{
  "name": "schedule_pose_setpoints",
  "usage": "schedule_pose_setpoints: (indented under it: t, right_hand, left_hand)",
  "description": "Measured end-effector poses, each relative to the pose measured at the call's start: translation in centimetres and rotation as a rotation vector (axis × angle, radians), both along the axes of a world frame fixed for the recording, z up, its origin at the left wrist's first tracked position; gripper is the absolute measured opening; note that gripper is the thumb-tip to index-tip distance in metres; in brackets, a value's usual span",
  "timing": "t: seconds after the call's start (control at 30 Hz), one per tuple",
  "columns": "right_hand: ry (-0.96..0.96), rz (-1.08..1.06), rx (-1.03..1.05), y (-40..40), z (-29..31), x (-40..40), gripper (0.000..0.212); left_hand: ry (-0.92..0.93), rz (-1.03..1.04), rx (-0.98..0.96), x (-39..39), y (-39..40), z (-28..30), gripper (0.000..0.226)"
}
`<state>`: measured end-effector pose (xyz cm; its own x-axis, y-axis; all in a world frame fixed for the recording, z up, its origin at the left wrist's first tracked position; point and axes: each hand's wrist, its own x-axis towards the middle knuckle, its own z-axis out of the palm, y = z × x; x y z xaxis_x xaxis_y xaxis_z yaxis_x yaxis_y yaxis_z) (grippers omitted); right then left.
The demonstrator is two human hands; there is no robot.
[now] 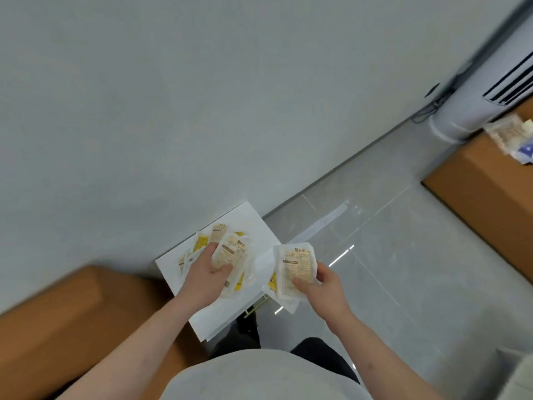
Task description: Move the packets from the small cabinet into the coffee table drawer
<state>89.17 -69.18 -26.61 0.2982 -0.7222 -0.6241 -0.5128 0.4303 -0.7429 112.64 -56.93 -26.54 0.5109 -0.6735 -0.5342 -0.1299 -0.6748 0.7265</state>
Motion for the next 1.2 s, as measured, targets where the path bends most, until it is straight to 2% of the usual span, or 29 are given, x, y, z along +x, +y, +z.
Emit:
schedule_pose_setpoints:
  t: [0.13, 0.53, 0.63, 0.7, 0.73, 0.9, 1.2]
  right_hand:
    - [-0.046, -0.045, -0.049, 1.2, 1.9, -3.7, 0.033]
    - [-0.124, -0.173, -0.116, 6.4, 6.1, -22.9, 0.034]
    - [-0.116, -0.203, -0.116, 8.4, 7.0, -27.1, 0.033]
    - [-0.128, -0.234, -0.123, 9.7, 8.0, -29.2, 0.031]
    - [-0.13, -0.248, -0.127, 10.1, 8.4, -29.8, 0.03]
    - [-0.147, -0.339, -0.139, 13.7, 10.1, -33.3, 0.029]
    - [-0.088, -0.479, -0.136, 21.2, 10.4, -37.5, 0.029]
  left_hand:
    - [-0.038, -0.003, -0.05, -3.1, 0.5, 1.8, 0.041]
    - [-0.102, 0.048, -0.158, -20.8, 5.0, 6.9, 0.058]
    - [-0.104, 0.022, -0.179, -25.1, 6.3, 8.2, 0.053]
    - [-0.101, -0.017, -0.187, -27.5, 7.2, 9.5, 0.04]
    - [-0.101, -0.036, -0.197, -28.3, 7.4, 10.0, 0.036]
    - [-0.104, -0.146, -0.251, -31.2, 9.0, 12.5, 0.046]
    - [-0.056, -0.319, -0.225, -32.8, 12.3, 9.5, 0.029]
